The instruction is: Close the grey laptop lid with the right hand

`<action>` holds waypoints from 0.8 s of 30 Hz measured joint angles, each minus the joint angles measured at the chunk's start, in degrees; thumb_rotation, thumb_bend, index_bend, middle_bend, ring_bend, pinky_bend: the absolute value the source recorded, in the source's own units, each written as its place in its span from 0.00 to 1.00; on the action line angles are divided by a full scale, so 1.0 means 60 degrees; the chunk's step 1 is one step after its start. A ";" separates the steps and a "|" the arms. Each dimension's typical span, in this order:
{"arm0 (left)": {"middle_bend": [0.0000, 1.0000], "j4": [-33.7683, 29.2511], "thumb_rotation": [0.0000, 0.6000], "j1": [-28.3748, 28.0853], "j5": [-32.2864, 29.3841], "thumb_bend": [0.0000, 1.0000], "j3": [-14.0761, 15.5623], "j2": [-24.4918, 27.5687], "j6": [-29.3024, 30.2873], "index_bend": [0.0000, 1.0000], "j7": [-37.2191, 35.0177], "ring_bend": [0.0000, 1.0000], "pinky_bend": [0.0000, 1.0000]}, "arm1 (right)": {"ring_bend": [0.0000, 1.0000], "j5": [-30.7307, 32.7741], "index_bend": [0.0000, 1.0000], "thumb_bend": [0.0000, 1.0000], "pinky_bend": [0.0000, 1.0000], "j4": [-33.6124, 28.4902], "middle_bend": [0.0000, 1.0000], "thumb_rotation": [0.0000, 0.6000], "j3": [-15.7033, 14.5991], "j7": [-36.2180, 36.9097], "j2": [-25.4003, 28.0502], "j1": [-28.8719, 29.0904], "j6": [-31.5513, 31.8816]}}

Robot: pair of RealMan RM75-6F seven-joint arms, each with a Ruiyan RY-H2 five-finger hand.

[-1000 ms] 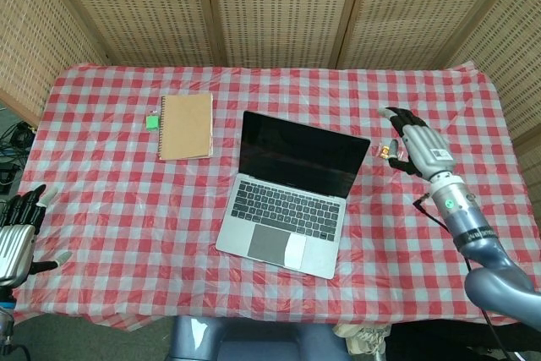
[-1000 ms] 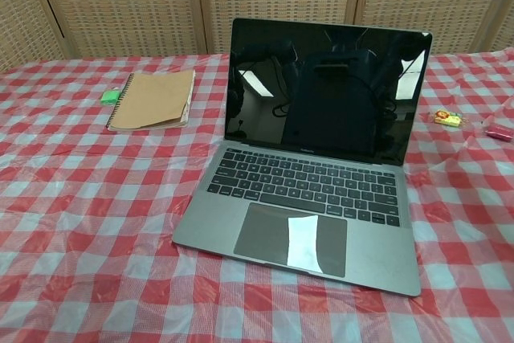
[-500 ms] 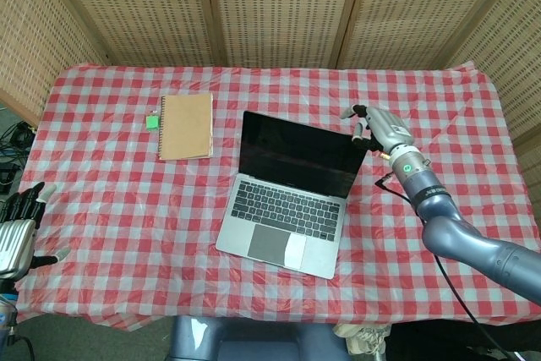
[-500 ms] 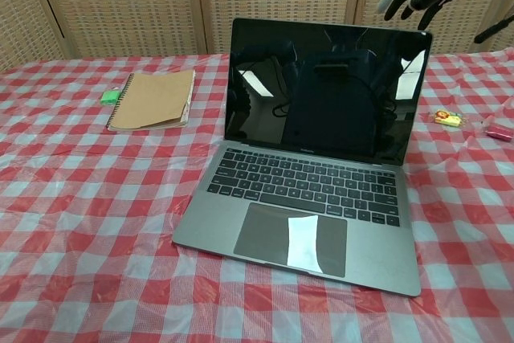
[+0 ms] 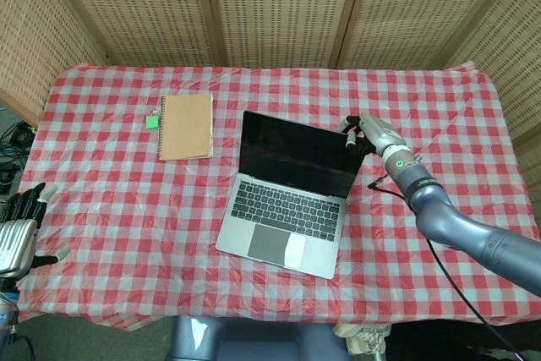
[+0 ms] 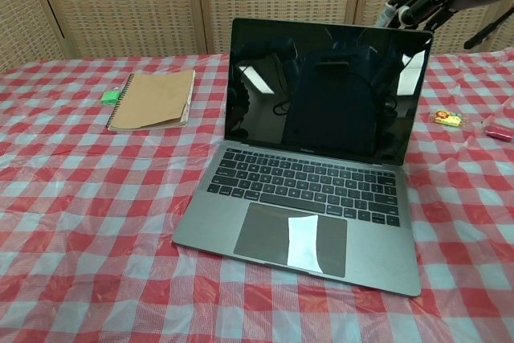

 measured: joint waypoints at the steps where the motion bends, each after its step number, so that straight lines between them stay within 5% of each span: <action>1: 0.00 0.0000 1.00 -0.0002 -0.0002 0.00 0.0001 -0.0003 0.0006 0.00 0.0005 0.00 0.00 | 0.40 0.0015 0.42 1.00 0.50 -0.0027 0.46 1.00 -0.0002 0.0082 0.0050 0.0010 -0.0094; 10: 0.00 -0.0044 1.00 0.0007 0.0038 0.00 0.0029 0.0011 0.0075 0.00 0.0011 0.00 0.00 | 0.42 -0.0341 0.44 1.00 0.52 -0.0380 0.48 1.00 0.0341 0.1149 0.0682 -0.0229 -0.1199; 24: 0.00 -0.0159 1.00 0.0028 0.0218 0.00 0.0129 0.0038 0.0181 0.00 0.0068 0.00 0.00 | 0.42 -0.3201 0.44 1.00 0.52 -0.2030 0.48 1.00 0.1118 0.1783 0.1435 -0.1390 -0.1846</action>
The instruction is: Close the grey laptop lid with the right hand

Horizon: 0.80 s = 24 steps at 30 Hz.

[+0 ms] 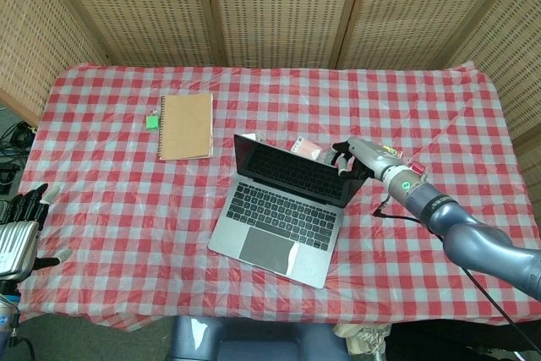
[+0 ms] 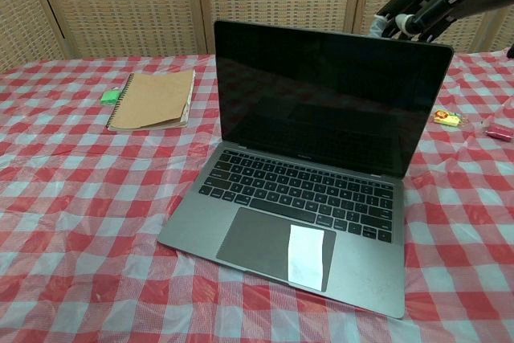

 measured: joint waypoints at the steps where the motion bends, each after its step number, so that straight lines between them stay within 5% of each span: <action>1: 0.00 -0.0006 1.00 0.0000 0.0002 0.00 0.0003 -0.0001 0.0003 0.00 0.0002 0.00 0.00 | 0.42 -0.0190 0.44 1.00 0.52 -0.0130 0.48 1.00 0.0040 0.0017 0.0020 -0.0072 -0.0007; 15: 0.00 0.0028 1.00 -0.0029 -0.0060 0.00 0.0012 -0.0001 -0.0041 0.00 -0.0019 0.00 0.00 | 0.42 -0.2924 0.44 1.00 0.51 -0.1812 0.48 1.00 0.0172 0.0235 0.0145 -0.0890 0.0093; 24: 0.00 0.0021 1.00 -0.0063 -0.0109 0.00 0.0027 -0.0038 -0.0089 0.00 0.0061 0.00 0.00 | 0.42 -0.4661 0.44 1.00 0.44 -0.2206 0.47 1.00 -0.0718 -0.0717 -0.0015 -0.1044 0.0640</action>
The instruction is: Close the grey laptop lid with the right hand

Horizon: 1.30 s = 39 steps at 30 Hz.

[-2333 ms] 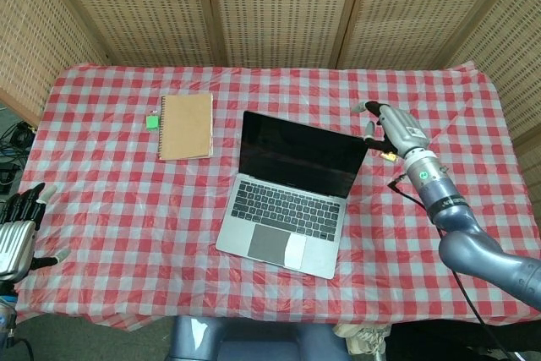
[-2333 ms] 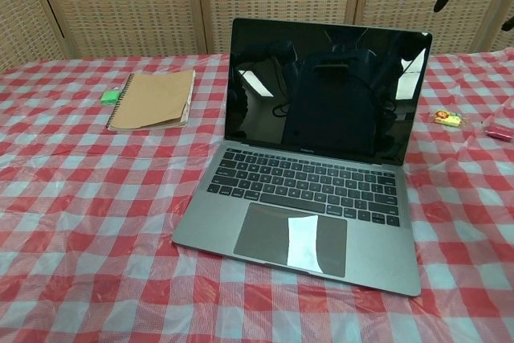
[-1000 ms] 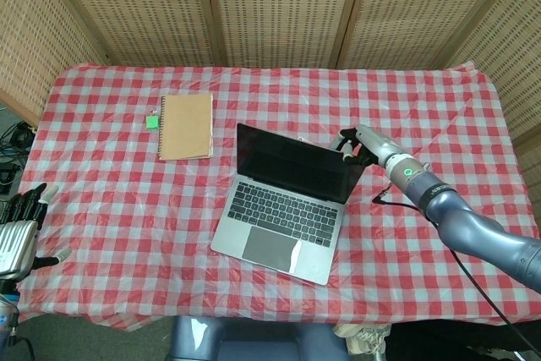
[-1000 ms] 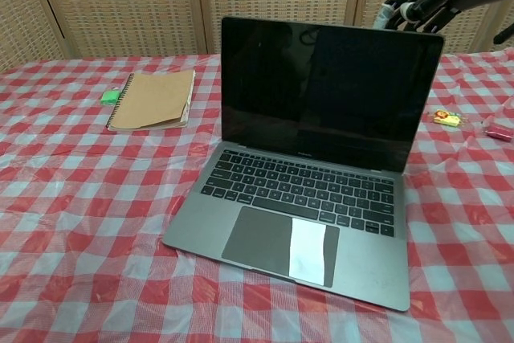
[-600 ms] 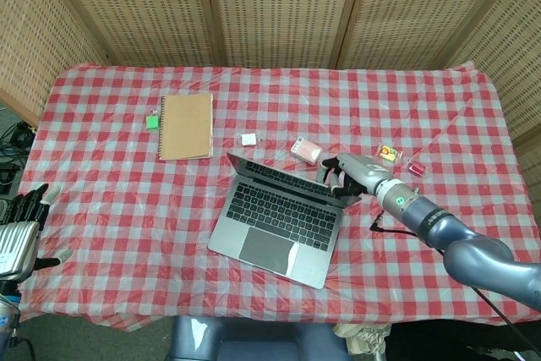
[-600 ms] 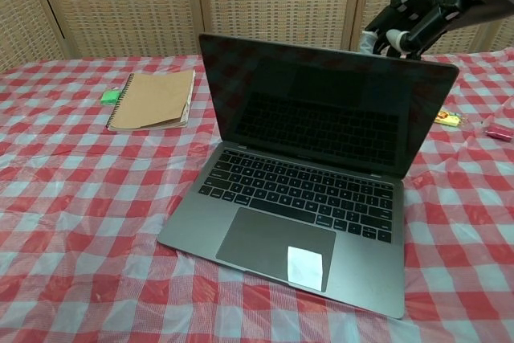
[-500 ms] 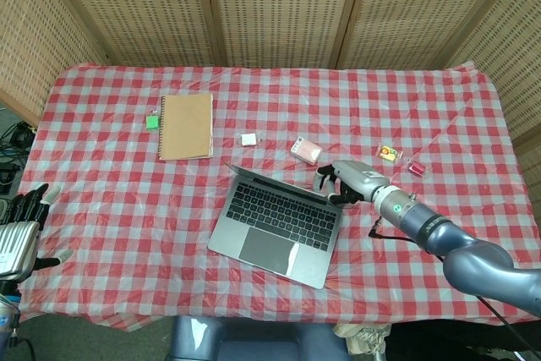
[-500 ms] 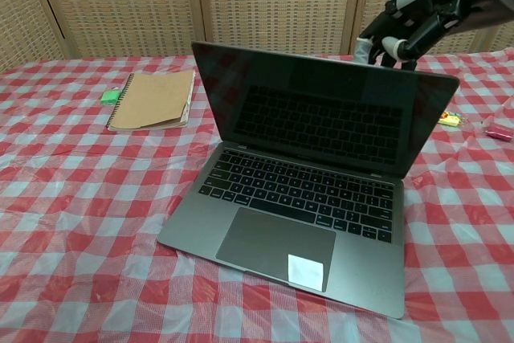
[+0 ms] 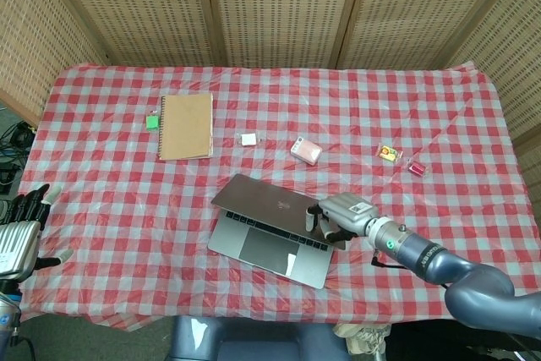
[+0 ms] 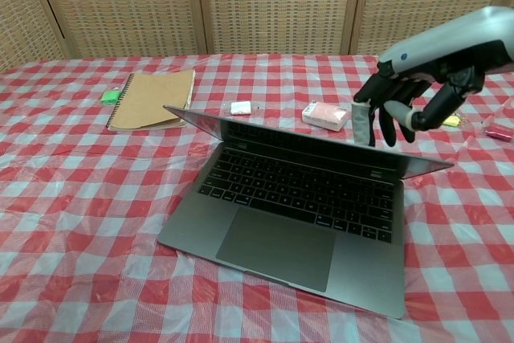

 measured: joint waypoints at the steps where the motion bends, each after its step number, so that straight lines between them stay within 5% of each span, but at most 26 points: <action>1: 0.00 -0.0005 1.00 0.0001 0.0000 0.00 0.0001 0.0000 0.0007 0.00 0.0005 0.00 0.00 | 0.42 -0.0168 0.44 1.00 0.44 0.0001 0.47 1.00 -0.0124 -0.0162 -0.0074 -0.0019 0.0175; 8: 0.00 0.0009 1.00 -0.0020 -0.0039 0.00 0.0010 -0.0017 -0.0029 0.00 0.0022 0.00 0.00 | 0.42 -0.1597 0.44 1.00 0.44 0.0470 0.47 1.00 -0.1230 -0.1572 -0.1113 -0.0116 0.1522; 17: 0.00 0.0046 1.00 -0.0035 -0.0129 0.00 -0.0011 -0.0037 -0.0043 0.00 0.0015 0.00 0.00 | 0.42 -0.2720 0.44 1.00 0.44 0.1549 0.47 1.00 -0.2072 -0.2347 -0.2318 0.0016 0.2042; 32: 0.00 0.0102 1.00 -0.0083 -0.0273 0.00 -0.0018 -0.0072 -0.0147 0.00 0.0030 0.00 0.00 | 0.42 -0.3750 0.44 1.00 0.44 0.2121 0.47 1.00 -0.2579 -0.2669 -0.2785 0.0179 0.2817; 36: 0.00 0.0073 1.00 -0.0079 -0.0240 0.00 -0.0012 -0.0046 -0.0133 0.00 -0.0015 0.00 0.00 | 0.37 -0.4321 0.36 0.99 0.37 0.2066 0.41 1.00 -0.2554 -0.2692 -0.2619 0.0047 0.3559; 39: 0.00 0.0038 1.00 -0.0062 -0.0167 0.00 0.0002 0.0002 -0.0103 0.00 -0.0113 0.00 0.00 | 0.13 -0.4889 0.21 0.57 0.10 0.2082 0.21 1.00 -0.2487 -0.2669 -0.2412 -0.0169 0.4570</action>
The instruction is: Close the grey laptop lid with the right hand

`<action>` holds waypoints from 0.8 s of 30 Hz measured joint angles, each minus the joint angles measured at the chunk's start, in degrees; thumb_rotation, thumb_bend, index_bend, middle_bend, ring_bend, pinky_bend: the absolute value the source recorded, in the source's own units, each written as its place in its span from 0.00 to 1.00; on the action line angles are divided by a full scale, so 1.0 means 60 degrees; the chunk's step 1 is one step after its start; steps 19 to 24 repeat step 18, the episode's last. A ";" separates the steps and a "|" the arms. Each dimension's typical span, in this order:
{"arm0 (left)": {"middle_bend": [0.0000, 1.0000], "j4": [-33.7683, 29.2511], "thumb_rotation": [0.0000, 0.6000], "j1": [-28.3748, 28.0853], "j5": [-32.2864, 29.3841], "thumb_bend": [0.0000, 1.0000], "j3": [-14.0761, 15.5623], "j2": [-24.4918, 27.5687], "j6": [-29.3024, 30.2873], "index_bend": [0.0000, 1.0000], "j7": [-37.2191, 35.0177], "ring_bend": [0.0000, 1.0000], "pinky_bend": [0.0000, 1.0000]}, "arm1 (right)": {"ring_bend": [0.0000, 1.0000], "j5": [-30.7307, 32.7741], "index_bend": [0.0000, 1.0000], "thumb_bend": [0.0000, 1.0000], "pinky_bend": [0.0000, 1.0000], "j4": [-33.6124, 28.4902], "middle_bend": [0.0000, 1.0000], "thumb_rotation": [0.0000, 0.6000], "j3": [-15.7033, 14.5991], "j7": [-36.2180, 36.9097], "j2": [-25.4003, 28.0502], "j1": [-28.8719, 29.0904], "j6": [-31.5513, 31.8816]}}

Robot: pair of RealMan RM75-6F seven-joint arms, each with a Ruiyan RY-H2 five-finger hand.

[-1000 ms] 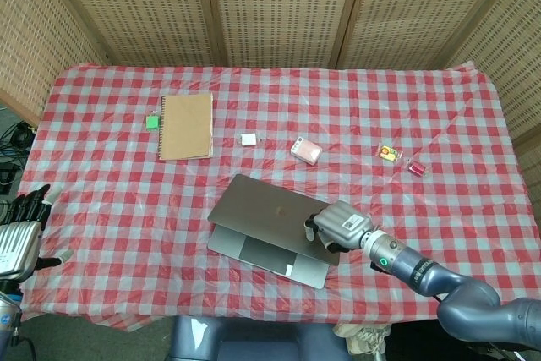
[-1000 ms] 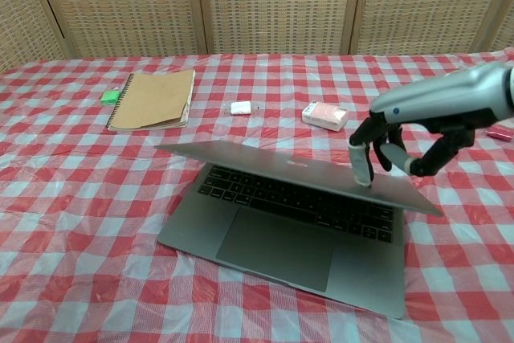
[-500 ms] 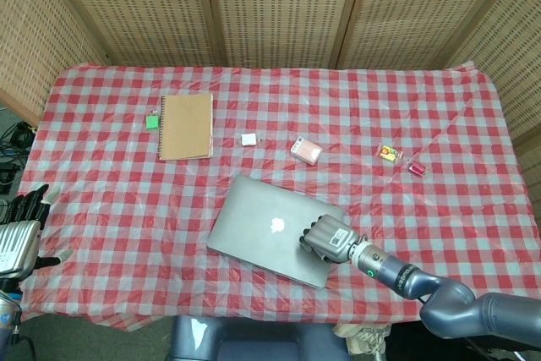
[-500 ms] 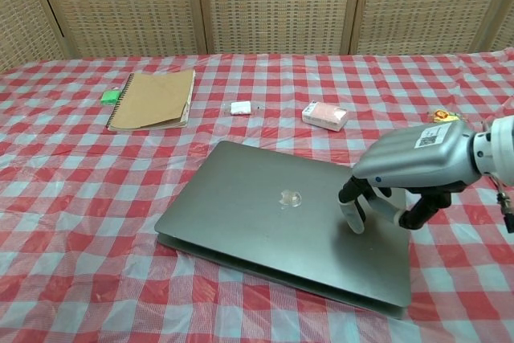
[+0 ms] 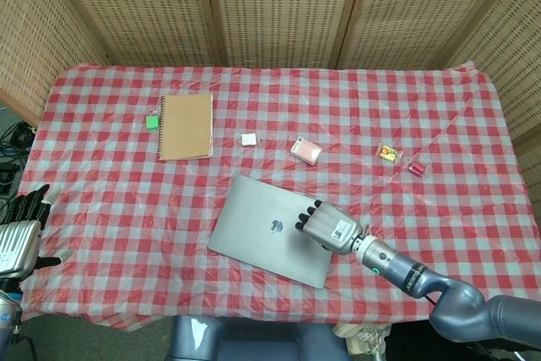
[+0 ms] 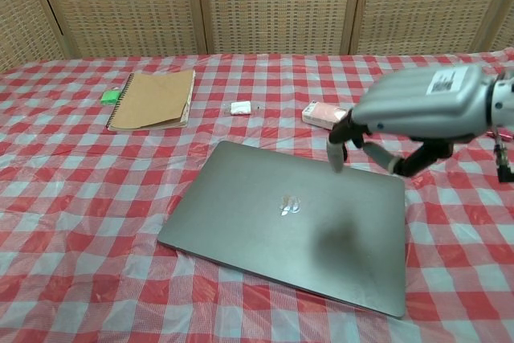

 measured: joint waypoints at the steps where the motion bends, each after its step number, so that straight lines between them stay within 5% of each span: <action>1: 0.00 -0.0007 1.00 0.0006 0.0030 0.00 0.0006 0.0020 0.0011 0.00 -0.0038 0.00 0.00 | 0.05 -0.0170 0.16 0.34 0.03 0.0029 0.13 1.00 0.0025 0.0028 0.0084 -0.0091 0.0378; 2: 0.00 -0.0012 1.00 0.0014 0.0068 0.00 0.0016 0.0044 0.0020 0.00 -0.0089 0.00 0.00 | 0.01 -0.0360 0.13 0.18 0.00 0.0090 0.06 1.00 0.0063 0.0068 0.0214 -0.0238 0.0920; 5: 0.00 -0.0019 1.00 0.0024 0.0180 0.00 0.0047 0.0092 0.0027 0.00 -0.0212 0.00 0.00 | 0.00 -0.0615 0.08 0.00 0.00 0.0357 0.00 1.00 0.0184 0.0137 0.0597 -0.0765 0.2360; 11: 0.00 -0.0082 1.00 0.0087 0.0513 0.00 0.0172 0.0185 0.0117 0.00 -0.0423 0.00 0.00 | 0.00 -0.0072 0.01 0.00 0.00 0.0755 0.00 1.00 0.0338 0.0209 0.1276 -0.2584 0.4748; 18: 0.00 -0.0048 1.00 0.0232 0.1117 0.00 0.0262 0.0222 0.0549 0.00 -0.0728 0.00 0.00 | 0.00 0.0959 0.00 0.00 0.00 -0.0217 0.00 1.00 0.0014 0.0051 0.1393 -0.4739 0.6602; 24: 0.00 -0.0048 1.00 0.0232 0.1117 0.00 0.0262 0.0222 0.0549 0.00 -0.0728 0.00 0.00 | 0.00 0.0959 0.00 0.00 0.00 -0.0217 0.00 1.00 0.0014 0.0051 0.1393 -0.4739 0.6602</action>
